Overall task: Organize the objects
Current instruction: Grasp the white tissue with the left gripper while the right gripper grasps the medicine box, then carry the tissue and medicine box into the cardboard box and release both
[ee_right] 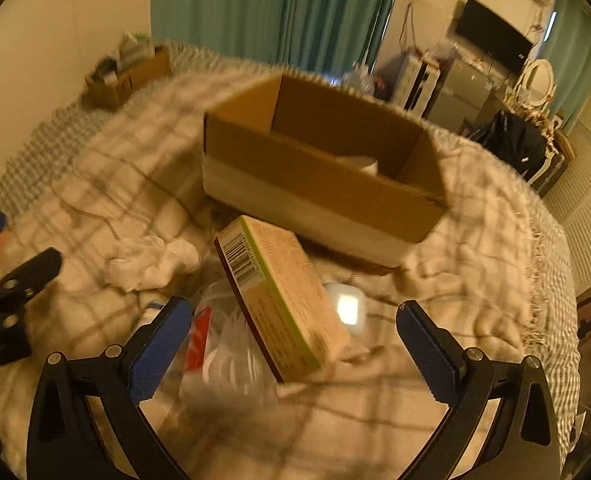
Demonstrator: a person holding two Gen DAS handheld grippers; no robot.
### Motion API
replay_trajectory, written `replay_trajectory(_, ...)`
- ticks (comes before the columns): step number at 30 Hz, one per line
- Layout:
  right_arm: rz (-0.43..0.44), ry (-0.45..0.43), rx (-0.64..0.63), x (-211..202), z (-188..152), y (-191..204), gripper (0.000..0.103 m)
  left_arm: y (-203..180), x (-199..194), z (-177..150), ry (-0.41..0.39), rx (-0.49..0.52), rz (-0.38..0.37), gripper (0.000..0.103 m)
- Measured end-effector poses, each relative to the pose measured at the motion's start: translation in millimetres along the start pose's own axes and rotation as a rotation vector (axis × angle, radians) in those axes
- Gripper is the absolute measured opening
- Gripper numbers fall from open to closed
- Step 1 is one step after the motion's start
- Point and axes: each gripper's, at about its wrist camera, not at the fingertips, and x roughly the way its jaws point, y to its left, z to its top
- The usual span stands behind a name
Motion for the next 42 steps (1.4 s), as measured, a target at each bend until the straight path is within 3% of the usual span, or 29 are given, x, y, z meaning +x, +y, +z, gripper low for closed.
replay_trajectory(4,0.017,0.036,0.021,23.3,7.3,0.0,0.102,-6.1,18.5,9.4,0.03,0.011,-0.023,0.103)
replay_trajectory(7,0.035,0.058,0.06,32.8,7.1,-10.5,0.092,-19.3,34.4,16.5,0.053,0.049,-0.042,0.103)
replay_trajectory(10,0.049,0.056,0.112,30.8,5.6,-28.7,0.081,-36.3,50.3,17.8,0.085,0.084,-0.063,0.103)
replay_trajectory(12,0.033,0.051,0.127,27.8,4.8,-37.9,0.063,-46.6,59.7,17.0,0.105,0.108,-0.072,0.103)
replay_trajectory(15,0.039,0.058,0.146,28.3,3.1,-49.6,0.046,-59.3,72.0,13.9,0.136,0.145,-0.082,0.103)
replay_trajectory(17,0.056,0.059,0.148,28.6,1.2,-52.2,0.042,-63.1,78.1,11.1,0.157,0.16,-0.088,0.098)
replay_trajectory(19,0.061,0.057,0.137,26.8,0.5,-50.7,0.032,-63.5,80.9,8.8,0.182,0.16,-0.105,0.073)
replay_trajectory(20,0.059,0.058,0.129,26.4,0.8,-49.7,0.032,-63.1,80.8,7.9,0.193,0.159,-0.118,0.064)
replay_trajectory(22,0.07,0.056,0.126,23.3,-0.4,-49.1,0.032,-62.3,78.1,6.5,0.2,0.158,-0.142,0.03)
replay_trajectory(24,0.077,0.05,0.13,18.5,-1.4,-51.3,0.031,-62.2,68.3,6.0,0.19,0.166,-0.156,0.024)
replay_trajectory(25,0.077,0.039,0.13,11.2,-3.1,-54.2,0.031,-61.7,62.3,6.3,0.175,0.168,-0.154,0.016)
replay_trajectory(34,0.052,-0.084,0.147,-59.4,-7.8,-68.3,0.031,-51.9,-10.9,13.4,0.044,0.128,-0.168,0.013)
replay_trajectory(38,0.027,-0.139,0.118,-97.5,-8.4,-67.0,0.031,-58.1,-52.3,33.3,-0.059,0.173,-0.152,0.013)
replay_trajectory(42,-0.002,-0.201,0.084,-135.1,-2.9,-65.6,0.031,-65.2,-96.0,59.4,-0.147,0.18,-0.209,0.013)
